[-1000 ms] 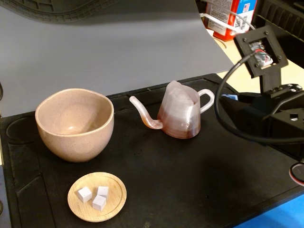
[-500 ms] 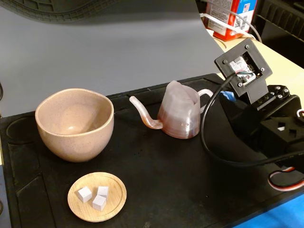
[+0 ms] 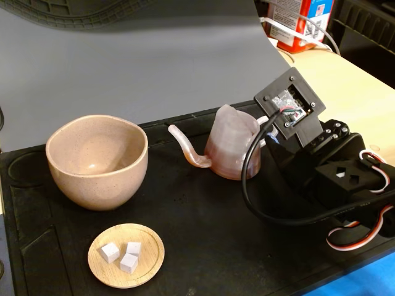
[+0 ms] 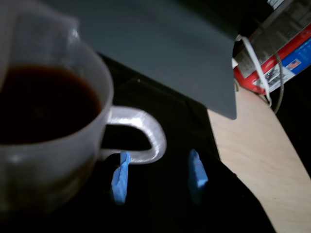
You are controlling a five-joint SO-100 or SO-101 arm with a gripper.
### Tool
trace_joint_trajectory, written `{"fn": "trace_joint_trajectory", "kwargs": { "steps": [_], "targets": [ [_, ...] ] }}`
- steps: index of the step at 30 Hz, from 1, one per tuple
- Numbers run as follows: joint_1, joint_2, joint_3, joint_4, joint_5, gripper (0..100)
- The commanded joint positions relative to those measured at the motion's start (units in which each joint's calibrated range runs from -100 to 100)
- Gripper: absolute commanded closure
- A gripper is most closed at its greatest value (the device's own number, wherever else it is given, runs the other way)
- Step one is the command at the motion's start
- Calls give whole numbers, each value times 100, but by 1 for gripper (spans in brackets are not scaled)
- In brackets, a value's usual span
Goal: Pick up a kettle and pour liquid into a cup.
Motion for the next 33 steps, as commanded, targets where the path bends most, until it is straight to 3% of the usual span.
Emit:
{"fn": "trace_joint_trajectory", "kwargs": {
  "steps": [1, 33],
  "targets": [
    [41, -27, -325, 47, 12, 84],
    [87, 485, -1305, 307, 122, 84]
  ]
}}
